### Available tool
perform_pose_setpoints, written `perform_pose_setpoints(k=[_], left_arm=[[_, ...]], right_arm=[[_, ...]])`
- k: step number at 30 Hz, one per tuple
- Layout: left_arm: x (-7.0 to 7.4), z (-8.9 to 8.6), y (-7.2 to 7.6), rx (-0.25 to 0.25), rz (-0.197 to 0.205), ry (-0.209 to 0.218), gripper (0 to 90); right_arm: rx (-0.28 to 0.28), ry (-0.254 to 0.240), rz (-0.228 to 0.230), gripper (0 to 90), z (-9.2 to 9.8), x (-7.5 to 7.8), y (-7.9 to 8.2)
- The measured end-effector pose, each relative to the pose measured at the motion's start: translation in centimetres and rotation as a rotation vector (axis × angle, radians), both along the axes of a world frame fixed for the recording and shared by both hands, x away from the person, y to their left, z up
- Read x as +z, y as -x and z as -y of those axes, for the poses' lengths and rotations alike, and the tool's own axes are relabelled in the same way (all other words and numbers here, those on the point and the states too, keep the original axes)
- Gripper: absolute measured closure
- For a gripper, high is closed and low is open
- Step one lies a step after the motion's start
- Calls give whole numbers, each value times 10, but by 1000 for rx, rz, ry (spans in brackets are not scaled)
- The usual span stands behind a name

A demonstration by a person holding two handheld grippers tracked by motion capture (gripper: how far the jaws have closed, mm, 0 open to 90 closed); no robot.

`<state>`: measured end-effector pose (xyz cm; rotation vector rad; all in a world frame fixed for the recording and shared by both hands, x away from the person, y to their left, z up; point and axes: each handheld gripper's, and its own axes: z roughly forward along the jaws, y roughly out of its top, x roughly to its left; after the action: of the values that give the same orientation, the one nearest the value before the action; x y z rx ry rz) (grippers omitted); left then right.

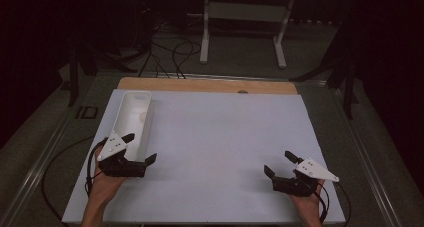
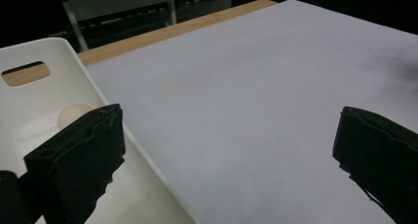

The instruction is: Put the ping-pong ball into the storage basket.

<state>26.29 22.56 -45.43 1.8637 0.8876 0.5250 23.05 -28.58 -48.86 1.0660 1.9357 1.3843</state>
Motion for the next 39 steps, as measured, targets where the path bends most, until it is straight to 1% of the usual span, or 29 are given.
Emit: perform_pose_setpoints(k=[4, 12, 17, 19, 26, 34, 39], left_arm=[[-4, 0, 1, 4, 8, 7, 2], [-9, 3, 2, -13, 5, 22, 2], [-11, 4, 2, -19, 12, 27, 2], [-13, 3, 3, -17, 21, 34, 2], [-17, 1, 7, -20, 35, 44, 2], [-19, -5, 9, -25, 39, 55, 2], [-20, -4, 10, -23, 45, 51, 2]], right_arm=[[1, -1, -1, 79, 0, 0, 0], [9, -2, -7, 79, -2, -1, 0], [20, 0, -6, 79, -3, -2, 0], [25, 0, -3, 79, -4, -2, 0], [18, -7, -1, 79, -3, -3, 0], [14, -6, 2, 79, -1, -3, 0], [12, -6, 4, 79, 0, -3, 1]])
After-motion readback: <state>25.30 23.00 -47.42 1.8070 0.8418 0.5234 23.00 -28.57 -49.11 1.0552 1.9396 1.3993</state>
